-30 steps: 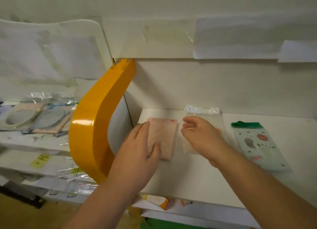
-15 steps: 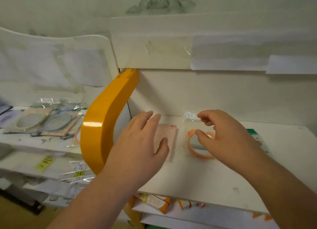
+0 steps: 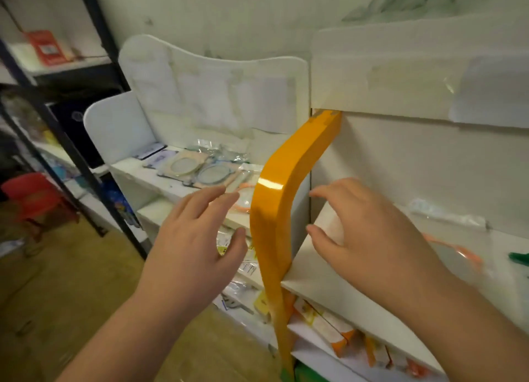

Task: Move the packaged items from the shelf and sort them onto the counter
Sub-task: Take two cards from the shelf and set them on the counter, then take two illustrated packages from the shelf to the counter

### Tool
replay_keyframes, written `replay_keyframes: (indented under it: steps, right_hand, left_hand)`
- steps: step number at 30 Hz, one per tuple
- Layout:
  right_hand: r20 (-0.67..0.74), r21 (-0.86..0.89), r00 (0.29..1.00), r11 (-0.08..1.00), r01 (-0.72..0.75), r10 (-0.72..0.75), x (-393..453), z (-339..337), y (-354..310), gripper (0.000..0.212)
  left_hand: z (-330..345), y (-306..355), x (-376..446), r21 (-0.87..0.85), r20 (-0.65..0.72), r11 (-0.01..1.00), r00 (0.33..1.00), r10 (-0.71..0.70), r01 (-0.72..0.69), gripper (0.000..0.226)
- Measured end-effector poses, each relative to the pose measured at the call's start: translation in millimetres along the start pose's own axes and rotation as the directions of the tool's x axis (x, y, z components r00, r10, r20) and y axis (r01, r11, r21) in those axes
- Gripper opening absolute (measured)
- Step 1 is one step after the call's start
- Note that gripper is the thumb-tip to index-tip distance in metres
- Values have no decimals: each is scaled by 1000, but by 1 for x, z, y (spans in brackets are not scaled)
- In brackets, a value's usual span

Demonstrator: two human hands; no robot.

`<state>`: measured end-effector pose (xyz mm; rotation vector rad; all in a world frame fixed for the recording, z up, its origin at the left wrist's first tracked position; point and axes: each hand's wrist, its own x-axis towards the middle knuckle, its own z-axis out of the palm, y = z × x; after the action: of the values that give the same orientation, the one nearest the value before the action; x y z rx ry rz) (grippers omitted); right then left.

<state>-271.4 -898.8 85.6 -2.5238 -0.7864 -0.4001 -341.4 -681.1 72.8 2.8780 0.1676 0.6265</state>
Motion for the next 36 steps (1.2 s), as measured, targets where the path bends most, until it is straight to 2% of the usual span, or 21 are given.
replay_keyframes:
  steps: [8,14,19,24,30,36]
  right_hand:
    - [77,-1,983,986,169,-169,53,78,-108,41]
    - [161,-81,978,986,143,-129,112,157,-182,44]
    - [209,-110,974,988,112,-88,146,204,-223,47]
    - [290,-69,954,993,92,-69,171,239,-238,44]
    - [284,-74,958,995,61,-37,225,278,-236,45]
    - [235,6,971,1000,30,-31,320,330,-230,45]
  left_hand:
    - [-15,-131,-11,142,53,981,989,-139,131,61]
    - [-26,-264,-8,212,99,961,974,-203,179,56]
    - [-29,-337,4,199,135,958,962,-236,206,55]
    - [-13,-380,24,144,172,973,964,-205,181,61]
    - [9,-424,80,146,180,978,969,-172,146,60]
    - [29,-474,161,182,208,976,966,-154,117,60]
